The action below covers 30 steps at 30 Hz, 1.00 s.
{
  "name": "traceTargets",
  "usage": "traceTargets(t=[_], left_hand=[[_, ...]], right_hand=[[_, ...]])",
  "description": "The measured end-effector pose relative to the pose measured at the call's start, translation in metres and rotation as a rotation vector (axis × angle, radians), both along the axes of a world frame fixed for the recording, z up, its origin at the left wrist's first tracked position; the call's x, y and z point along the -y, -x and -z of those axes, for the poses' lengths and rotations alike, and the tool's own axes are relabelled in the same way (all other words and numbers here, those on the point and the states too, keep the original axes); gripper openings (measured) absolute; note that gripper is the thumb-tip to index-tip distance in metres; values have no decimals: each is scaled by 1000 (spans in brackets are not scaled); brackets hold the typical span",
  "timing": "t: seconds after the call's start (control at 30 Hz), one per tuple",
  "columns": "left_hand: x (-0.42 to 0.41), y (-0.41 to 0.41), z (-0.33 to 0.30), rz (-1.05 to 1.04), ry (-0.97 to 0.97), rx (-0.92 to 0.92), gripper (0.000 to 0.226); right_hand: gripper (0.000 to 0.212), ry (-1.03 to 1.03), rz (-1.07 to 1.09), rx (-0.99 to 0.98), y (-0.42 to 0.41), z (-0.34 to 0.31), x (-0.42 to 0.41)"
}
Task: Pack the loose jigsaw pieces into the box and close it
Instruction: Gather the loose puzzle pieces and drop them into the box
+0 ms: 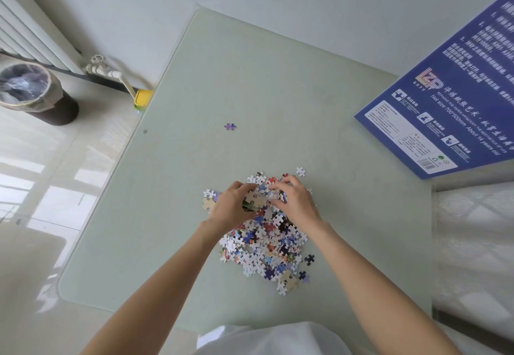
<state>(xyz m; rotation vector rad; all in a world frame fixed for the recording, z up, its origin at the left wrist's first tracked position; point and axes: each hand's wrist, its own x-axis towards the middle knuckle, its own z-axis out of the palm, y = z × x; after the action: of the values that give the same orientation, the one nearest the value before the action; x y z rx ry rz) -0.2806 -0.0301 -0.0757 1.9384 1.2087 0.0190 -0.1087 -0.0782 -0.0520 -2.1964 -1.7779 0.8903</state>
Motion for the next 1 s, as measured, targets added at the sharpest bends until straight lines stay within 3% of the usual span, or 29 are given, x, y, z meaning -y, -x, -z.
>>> traceTargets(t=[0.07, 0.27, 0.63, 1.0], left_hand=[[-1, 0, -1, -29, 53, 25, 67], [-5, 0, 0, -118, 0, 40, 27], [-10, 5, -2, -197, 106, 57, 24], [1, 12, -16, -245, 61, 70, 21]], right_hand=[[31, 4, 30, -30, -2, 0, 0], [27, -30, 126, -66, -4, -2, 2], [25, 7, 170, -94, -13, -8, 14], [27, -93, 182, -110, -25, -20, 34]])
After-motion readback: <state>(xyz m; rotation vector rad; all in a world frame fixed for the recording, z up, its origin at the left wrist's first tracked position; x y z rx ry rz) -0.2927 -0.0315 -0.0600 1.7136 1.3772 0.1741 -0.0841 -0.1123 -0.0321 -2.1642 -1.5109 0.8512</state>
